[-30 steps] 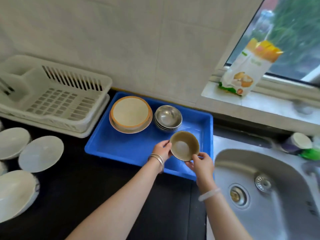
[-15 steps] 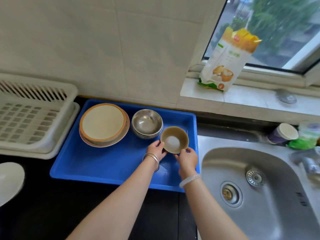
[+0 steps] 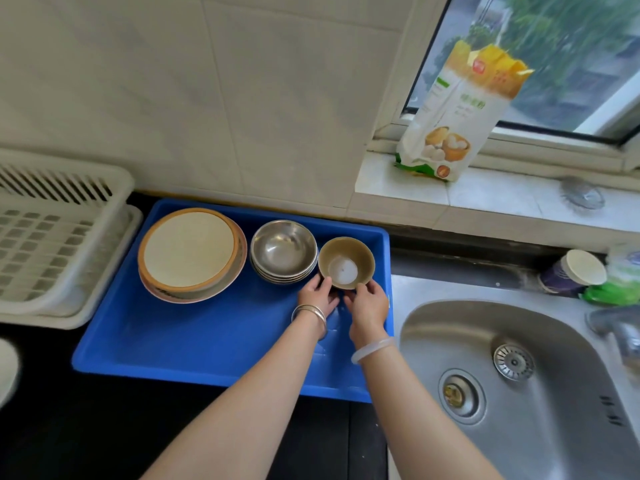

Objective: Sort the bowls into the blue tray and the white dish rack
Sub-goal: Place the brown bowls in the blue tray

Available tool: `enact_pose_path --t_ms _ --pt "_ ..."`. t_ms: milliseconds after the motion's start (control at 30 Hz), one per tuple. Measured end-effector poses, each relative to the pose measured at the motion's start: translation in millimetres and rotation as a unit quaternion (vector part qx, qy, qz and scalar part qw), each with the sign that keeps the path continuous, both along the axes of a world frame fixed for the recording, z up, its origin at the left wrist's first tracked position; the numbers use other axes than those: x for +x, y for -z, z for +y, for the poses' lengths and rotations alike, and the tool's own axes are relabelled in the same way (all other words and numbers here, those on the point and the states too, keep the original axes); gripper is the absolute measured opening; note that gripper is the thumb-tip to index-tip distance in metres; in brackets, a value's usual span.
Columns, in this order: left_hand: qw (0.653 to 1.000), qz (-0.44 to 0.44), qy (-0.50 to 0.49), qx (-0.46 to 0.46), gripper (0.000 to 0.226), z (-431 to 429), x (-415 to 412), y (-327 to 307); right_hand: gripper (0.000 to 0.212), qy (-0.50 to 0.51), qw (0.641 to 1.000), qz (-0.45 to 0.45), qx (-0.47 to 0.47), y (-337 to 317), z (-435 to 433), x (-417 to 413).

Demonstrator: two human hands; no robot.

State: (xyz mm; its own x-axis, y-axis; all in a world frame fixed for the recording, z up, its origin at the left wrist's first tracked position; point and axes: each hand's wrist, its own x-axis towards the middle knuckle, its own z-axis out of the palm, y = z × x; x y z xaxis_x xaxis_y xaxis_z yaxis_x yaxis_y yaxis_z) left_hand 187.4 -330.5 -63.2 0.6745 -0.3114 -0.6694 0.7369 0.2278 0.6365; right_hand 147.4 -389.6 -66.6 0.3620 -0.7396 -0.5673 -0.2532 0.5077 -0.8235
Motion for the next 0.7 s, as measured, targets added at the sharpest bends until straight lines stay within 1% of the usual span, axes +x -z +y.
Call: enact_pose_path --t_ms 133,333,533,633,700 --pt "1.0 -0.006 0.002 0.015 0.04 -7 2 1 0.026 -0.007 1.0 -0.011 0.008 -6 -5 5" --pt "0.999 -0.015 0.012 0.032 0.039 -9 5 4 0.017 -0.035 0.999 0.005 0.015 -9 -12 6" --pt "0.997 -0.029 0.038 0.053 0.044 -3 0 3 0.017 -0.097 0.995 0.032 -0.021 -13 -11 -6" --pt "0.992 -0.051 0.058 0.103 0.044 16 -9 -2 0.019 -0.133 0.989 0.051 -0.044 -17 -3 -22" --pt "0.98 -0.094 0.088 0.15 0.041 37 -17 -6 0.022 -0.169 0.98 0.063 -0.079 -22 6 -35"
